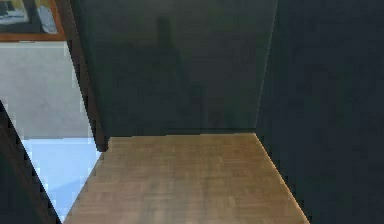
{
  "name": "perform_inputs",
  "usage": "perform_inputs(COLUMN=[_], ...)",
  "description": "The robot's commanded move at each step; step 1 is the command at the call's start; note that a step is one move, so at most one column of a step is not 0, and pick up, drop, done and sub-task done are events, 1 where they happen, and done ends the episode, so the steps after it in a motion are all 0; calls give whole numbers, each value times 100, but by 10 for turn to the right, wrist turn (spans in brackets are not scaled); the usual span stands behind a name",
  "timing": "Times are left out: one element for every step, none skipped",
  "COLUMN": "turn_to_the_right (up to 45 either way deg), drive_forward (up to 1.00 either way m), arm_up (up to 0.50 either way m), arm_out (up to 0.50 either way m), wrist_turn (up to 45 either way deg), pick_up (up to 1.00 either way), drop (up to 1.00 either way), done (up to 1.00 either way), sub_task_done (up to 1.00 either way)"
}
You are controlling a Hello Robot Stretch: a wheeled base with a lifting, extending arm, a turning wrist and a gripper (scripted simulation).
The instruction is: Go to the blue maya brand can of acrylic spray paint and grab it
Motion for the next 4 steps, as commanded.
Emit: perform_inputs(turn_to_the_right=[-60, -30, 0, -300], drive_forward=[0, 0, 40, 0], arm_up=[0, 0, 0, 0], arm_out=[0, 0, 0, 0], wrist_turn=[0, 0, 0, 0], pick_up=[0, 0, 0, 0], drop=[0, 0, 0, 0], done=[0, 0, 0, 0], sub_task_done=[0, 0, 0, 0])
